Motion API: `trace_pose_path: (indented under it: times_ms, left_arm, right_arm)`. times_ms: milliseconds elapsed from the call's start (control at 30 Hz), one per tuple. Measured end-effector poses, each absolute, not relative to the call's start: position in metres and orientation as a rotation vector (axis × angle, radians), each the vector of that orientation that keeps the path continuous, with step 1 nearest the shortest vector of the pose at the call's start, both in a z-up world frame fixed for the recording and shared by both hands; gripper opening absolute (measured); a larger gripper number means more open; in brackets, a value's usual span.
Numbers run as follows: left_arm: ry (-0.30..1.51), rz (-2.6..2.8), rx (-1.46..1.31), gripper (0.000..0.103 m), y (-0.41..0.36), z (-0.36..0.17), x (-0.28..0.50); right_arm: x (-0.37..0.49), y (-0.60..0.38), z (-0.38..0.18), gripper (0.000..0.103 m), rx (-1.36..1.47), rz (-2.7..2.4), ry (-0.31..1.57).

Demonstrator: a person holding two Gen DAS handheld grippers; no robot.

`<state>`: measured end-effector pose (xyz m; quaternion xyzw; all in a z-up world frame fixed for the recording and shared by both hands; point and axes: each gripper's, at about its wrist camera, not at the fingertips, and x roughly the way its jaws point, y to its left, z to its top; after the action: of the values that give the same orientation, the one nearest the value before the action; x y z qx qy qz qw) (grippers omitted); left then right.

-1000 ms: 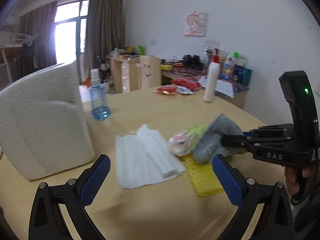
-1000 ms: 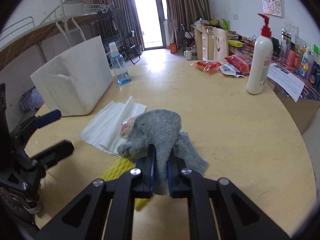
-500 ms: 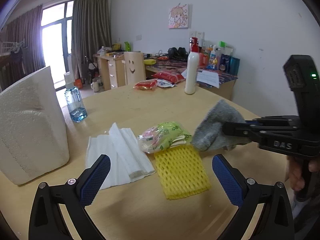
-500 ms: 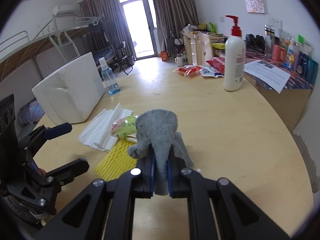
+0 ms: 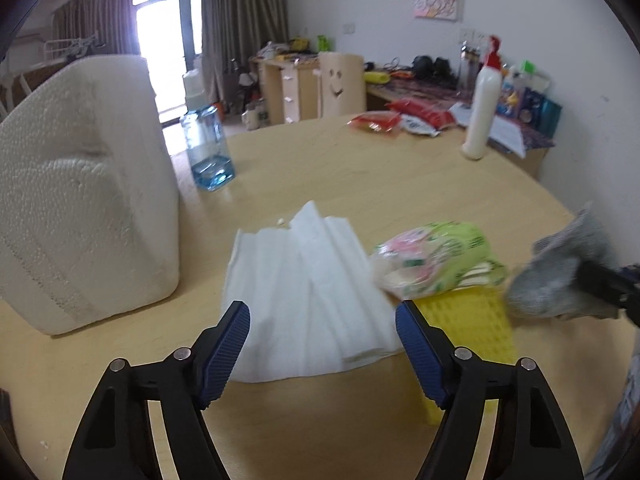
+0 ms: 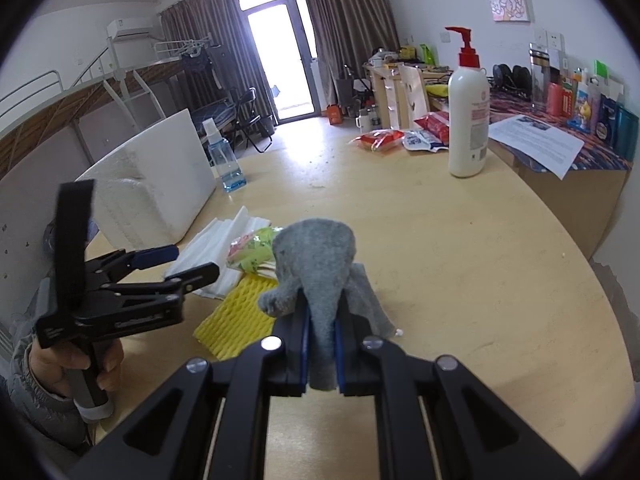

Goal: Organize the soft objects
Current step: 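Close left gripper on the white tissues while right gripper holds the grey elephant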

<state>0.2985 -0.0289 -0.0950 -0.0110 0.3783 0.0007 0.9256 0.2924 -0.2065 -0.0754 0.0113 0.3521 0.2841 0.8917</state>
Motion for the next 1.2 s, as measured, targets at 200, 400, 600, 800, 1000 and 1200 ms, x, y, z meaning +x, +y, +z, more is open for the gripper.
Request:
trace_pose_path:
  times_ms: [200, 400, 600, 800, 1000, 1200]
  left_arm:
    - [0.849, 0.071, -0.012, 0.063, -0.022, -0.106, 0.309]
    - [0.884, 0.069, -0.021, 0.027, -0.019, -0.114, 0.311]
    - [0.880, 0.040, -0.009, 0.008, -0.023, -0.113, 0.308]
    - [0.806, 0.008, -0.001, 0.008, -0.024, -0.095, 0.298]
    - [0.643, 0.009, 0.019, 0.008, -0.023, -0.055, 0.264]
    - [0.525, -0.054, 0.040, 0.008, -0.024, -0.020, 0.229]
  right_arm:
    - [0.291, -0.208, -0.075, 0.013, 0.033, 0.595, 0.727]
    - [0.286, -0.209, -0.073, 0.013, 0.038, 0.590, 0.723]
    - [0.279, -0.210, -0.068, 0.013, 0.041, 0.586, 0.706]
    - [0.273, -0.214, -0.064, 0.013, 0.060, 0.581, 0.681]
    - [0.262, -0.216, -0.050, 0.013, 0.074, 0.575, 0.628]
    - [0.248, -0.213, -0.030, 0.013, 0.072, 0.578, 0.547]
